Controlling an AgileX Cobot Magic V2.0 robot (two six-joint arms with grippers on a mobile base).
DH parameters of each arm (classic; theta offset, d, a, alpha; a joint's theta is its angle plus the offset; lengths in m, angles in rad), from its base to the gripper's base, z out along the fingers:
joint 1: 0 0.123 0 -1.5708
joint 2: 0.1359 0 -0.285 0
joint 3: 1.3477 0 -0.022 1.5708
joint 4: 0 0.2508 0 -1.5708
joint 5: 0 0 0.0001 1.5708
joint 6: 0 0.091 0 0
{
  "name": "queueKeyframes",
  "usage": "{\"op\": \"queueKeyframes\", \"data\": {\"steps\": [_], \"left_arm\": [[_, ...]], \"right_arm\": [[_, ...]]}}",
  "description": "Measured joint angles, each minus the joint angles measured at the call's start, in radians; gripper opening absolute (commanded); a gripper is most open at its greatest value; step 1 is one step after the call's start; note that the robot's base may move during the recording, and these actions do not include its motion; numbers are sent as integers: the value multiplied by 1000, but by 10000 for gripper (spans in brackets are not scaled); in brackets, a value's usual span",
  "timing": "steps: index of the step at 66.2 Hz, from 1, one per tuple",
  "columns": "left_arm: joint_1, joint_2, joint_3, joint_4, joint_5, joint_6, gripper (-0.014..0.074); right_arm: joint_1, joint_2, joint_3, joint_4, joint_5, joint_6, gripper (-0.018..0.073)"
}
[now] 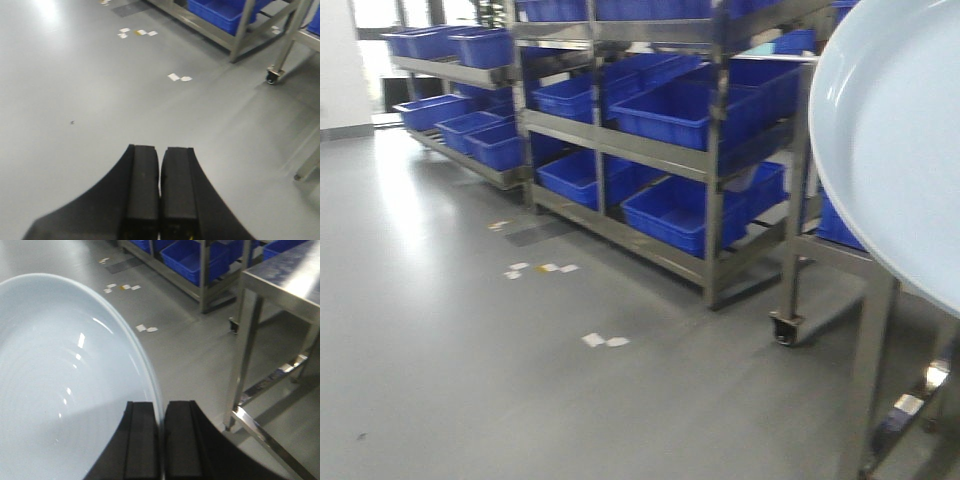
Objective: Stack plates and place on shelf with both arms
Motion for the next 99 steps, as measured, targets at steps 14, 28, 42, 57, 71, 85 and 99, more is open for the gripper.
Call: {"op": "queueKeyframes", "data": {"steps": [14, 28, 42, 57, 71, 85, 99], "left_arm": [[0, 0, 0, 0, 0, 0, 87], [0, 0, 0, 0, 0, 0, 87], [0, 0, 0, 0, 0, 0, 87], [0, 0, 0, 0, 0, 0, 87], [0, 0, 0, 0, 0, 0, 87], [0, 0, 0, 0, 0, 0, 87], [0, 0, 0, 0, 0, 0, 87]], "right_arm": [[0, 0, 0, 0, 0, 0, 50], [0, 0, 0, 0, 0, 0, 50], [0, 0, 0, 0, 0, 0, 50], [0, 0, 0, 0, 0, 0, 50], [0, 0, 0, 0, 0, 0, 50], [0, 0, 0, 0, 0, 0, 50], [0, 0, 0, 0, 2, 0, 50]]}}
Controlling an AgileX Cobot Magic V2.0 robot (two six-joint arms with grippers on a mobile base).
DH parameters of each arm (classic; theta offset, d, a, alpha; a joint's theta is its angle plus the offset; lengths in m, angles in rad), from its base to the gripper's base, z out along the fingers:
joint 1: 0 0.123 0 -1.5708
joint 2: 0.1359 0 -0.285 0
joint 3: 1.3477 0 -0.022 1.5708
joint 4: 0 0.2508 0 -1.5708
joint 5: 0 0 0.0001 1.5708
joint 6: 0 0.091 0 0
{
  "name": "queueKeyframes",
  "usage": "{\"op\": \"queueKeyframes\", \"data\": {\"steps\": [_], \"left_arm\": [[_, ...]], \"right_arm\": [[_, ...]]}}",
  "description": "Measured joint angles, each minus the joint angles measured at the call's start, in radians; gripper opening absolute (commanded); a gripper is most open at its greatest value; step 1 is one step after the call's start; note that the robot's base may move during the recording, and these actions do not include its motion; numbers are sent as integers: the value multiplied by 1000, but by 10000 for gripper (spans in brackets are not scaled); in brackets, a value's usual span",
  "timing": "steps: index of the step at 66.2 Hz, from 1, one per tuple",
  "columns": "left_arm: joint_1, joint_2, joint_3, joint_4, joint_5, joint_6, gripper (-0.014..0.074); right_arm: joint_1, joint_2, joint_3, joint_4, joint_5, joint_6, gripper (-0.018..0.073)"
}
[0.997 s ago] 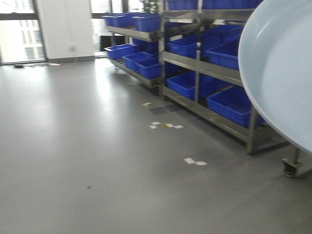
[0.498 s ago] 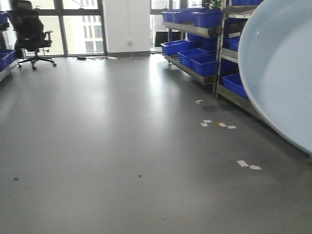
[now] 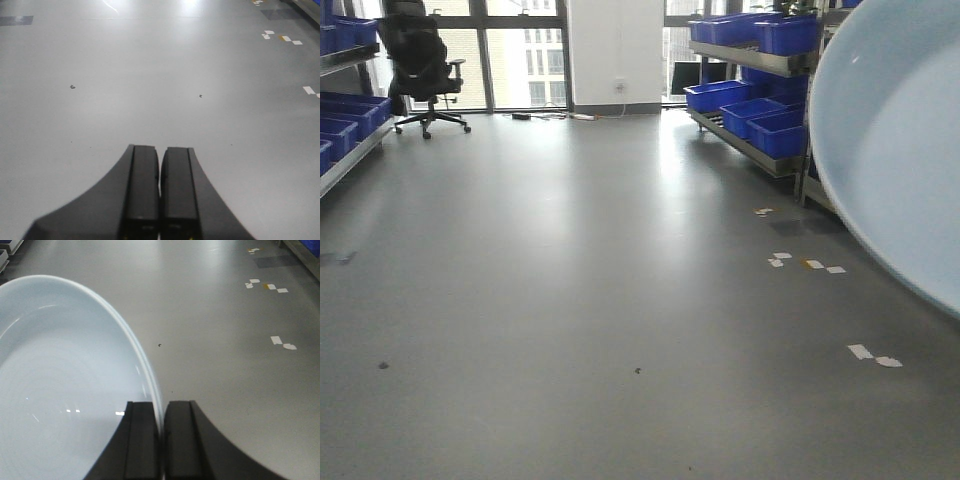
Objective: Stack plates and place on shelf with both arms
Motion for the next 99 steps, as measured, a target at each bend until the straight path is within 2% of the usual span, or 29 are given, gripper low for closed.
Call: {"op": "queueKeyframes", "data": {"steps": [99], "left_arm": [[0, 0, 0, 0, 0, 0, 87]], "right_arm": [[0, 0, 0, 0, 1, 0, 50]]}}
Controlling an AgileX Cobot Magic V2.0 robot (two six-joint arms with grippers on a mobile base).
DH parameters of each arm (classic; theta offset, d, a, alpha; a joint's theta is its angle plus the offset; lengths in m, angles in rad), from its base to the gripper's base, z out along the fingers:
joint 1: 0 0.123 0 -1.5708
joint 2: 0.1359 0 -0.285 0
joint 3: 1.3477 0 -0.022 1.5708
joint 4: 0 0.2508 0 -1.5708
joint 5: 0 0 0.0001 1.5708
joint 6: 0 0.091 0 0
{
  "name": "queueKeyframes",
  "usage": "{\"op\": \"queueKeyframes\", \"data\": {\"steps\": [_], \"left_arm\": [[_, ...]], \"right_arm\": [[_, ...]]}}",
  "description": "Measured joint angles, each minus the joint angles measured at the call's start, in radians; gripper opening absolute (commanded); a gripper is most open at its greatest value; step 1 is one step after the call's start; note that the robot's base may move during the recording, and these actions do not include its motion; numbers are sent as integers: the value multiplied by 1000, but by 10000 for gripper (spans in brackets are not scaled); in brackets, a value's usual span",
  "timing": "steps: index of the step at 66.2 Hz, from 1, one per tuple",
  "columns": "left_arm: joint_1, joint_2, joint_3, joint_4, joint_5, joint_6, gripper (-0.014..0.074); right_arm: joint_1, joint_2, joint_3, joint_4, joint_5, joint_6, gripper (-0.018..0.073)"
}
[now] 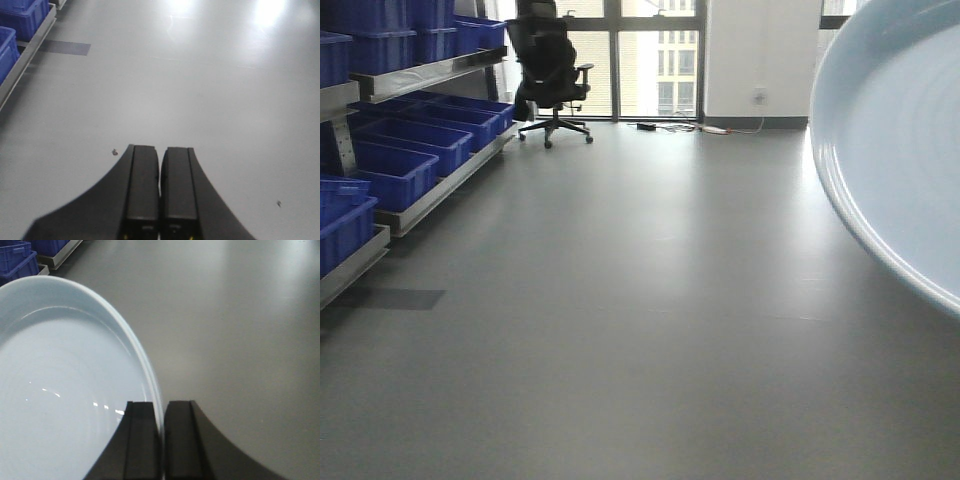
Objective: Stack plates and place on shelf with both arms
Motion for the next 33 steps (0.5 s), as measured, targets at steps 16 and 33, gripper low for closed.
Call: {"op": "queueKeyframes", "data": {"steps": [16, 33], "left_arm": [[0, 0, 0, 0, 0, 0, 87], [0, 0, 0, 0, 0, 0, 87]], "right_arm": [[0, 0, 0, 0, 0, 0, 50], [0, 0, 0, 0, 0, 0, 50]]}}
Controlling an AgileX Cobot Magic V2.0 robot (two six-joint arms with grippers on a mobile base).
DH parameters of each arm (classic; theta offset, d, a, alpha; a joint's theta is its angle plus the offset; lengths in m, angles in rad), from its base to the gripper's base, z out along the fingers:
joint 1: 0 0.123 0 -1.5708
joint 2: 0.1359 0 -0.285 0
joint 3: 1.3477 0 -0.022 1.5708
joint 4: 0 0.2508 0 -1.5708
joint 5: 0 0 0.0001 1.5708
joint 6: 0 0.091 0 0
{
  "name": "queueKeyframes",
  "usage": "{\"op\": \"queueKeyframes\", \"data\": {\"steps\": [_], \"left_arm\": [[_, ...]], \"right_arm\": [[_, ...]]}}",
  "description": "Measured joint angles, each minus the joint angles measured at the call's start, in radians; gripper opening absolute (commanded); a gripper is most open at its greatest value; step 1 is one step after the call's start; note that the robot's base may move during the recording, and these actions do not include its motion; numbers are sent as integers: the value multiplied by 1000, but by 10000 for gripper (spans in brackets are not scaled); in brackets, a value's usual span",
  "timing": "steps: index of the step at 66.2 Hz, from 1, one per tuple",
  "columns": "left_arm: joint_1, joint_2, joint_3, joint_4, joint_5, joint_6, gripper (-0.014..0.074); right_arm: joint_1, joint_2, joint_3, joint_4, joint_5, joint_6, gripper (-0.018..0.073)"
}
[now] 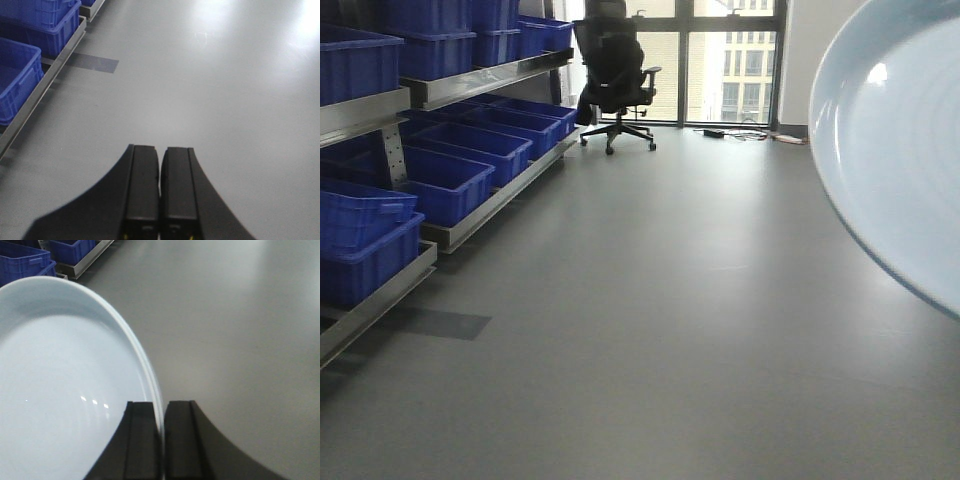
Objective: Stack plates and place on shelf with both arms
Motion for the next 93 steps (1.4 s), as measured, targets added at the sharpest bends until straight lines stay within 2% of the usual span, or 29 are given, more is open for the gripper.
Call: {"op": "queueKeyframes", "data": {"steps": [93], "left_arm": [[0, 0, 0, 0, -2, 0, 87]], "right_arm": [[0, 0, 0, 0, 0, 0, 50]]}}
